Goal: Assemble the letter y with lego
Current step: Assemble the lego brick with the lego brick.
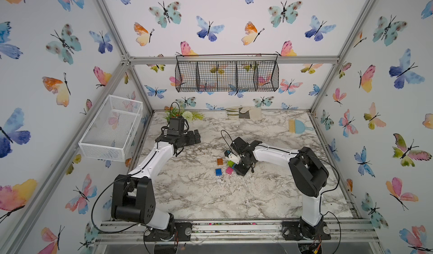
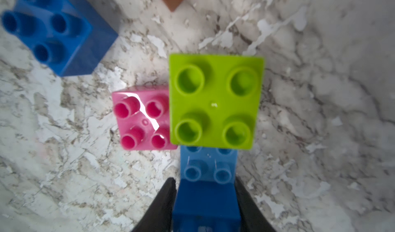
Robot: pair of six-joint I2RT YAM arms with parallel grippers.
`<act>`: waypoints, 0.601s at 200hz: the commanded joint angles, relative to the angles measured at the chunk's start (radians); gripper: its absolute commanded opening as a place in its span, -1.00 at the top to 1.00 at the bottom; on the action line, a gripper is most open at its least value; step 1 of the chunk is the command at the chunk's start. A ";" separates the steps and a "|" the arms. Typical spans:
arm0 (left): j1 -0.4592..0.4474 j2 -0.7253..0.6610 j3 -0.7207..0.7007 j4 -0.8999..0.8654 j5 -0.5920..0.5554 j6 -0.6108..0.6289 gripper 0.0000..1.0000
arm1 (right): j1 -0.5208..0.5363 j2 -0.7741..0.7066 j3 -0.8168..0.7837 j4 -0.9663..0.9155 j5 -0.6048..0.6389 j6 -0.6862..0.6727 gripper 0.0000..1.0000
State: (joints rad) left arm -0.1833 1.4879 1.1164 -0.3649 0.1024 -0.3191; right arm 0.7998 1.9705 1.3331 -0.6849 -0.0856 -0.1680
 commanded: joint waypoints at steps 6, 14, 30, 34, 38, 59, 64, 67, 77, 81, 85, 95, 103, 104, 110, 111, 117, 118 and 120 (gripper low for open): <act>0.004 0.002 0.028 -0.019 0.004 -0.001 -0.95 | 0.006 -0.001 0.009 -0.035 -0.021 -0.001 0.04; 0.004 0.002 0.028 -0.019 0.004 -0.001 -0.95 | 0.006 -0.008 0.011 -0.030 -0.022 0.002 0.03; 0.005 0.003 0.026 -0.019 0.001 0.000 -0.95 | 0.006 -0.020 0.017 -0.022 -0.032 0.006 0.00; 0.004 0.002 0.026 -0.019 0.002 -0.001 -0.95 | 0.006 -0.025 0.016 -0.018 -0.035 0.008 0.00; 0.004 0.002 0.026 -0.020 0.003 -0.001 -0.95 | 0.006 -0.027 0.017 -0.014 -0.036 0.008 -0.01; 0.005 0.002 0.026 -0.020 0.001 0.000 -0.95 | 0.006 -0.032 0.032 -0.008 -0.018 0.025 -0.04; 0.005 0.003 0.027 -0.020 0.003 0.000 -0.95 | 0.006 -0.030 0.040 -0.008 -0.013 0.028 -0.04; 0.005 0.003 0.028 -0.019 0.003 0.000 -0.95 | 0.005 -0.029 0.046 -0.008 -0.010 0.030 -0.05; 0.005 0.004 0.028 -0.019 0.004 -0.001 -0.95 | 0.004 -0.023 0.065 -0.010 0.008 0.047 -0.05; 0.004 0.004 0.028 -0.019 0.004 -0.002 -0.95 | 0.004 -0.020 0.075 -0.010 0.013 0.052 -0.05; 0.005 0.004 0.028 -0.020 0.004 -0.002 -0.95 | 0.003 -0.019 0.083 -0.010 0.017 0.057 -0.05; 0.005 0.003 0.028 -0.019 0.005 -0.003 -0.95 | 0.003 -0.013 0.105 -0.013 0.030 0.069 -0.05; 0.004 0.003 0.028 -0.019 0.003 0.000 -0.95 | 0.001 -0.006 0.122 -0.017 0.034 0.075 -0.05; 0.005 0.002 0.029 -0.019 0.002 -0.001 -0.95 | 0.001 -0.006 0.124 -0.018 0.034 0.076 -0.05; 0.005 0.002 0.027 -0.019 0.003 -0.002 -0.95 | 0.001 -0.001 0.135 -0.023 0.031 0.074 -0.05; 0.005 0.002 0.027 -0.019 0.003 -0.002 -0.95 | 0.001 0.000 0.138 -0.024 0.032 0.074 -0.05; 0.005 0.004 0.028 -0.020 0.003 -0.002 -0.95 | 0.000 0.008 0.151 -0.033 0.034 0.073 -0.05; 0.004 0.004 0.028 -0.020 0.003 -0.002 -0.95 | -0.001 0.009 0.153 -0.035 0.034 0.073 -0.05; 0.004 0.005 0.028 -0.020 0.003 -0.002 -0.95 | -0.001 0.012 0.158 -0.038 0.034 0.072 -0.05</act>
State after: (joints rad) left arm -0.1833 1.4879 1.1164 -0.3653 0.1024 -0.3191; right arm 0.8001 1.9678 1.4403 -0.6880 -0.0757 -0.1196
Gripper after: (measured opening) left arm 0.974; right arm 0.526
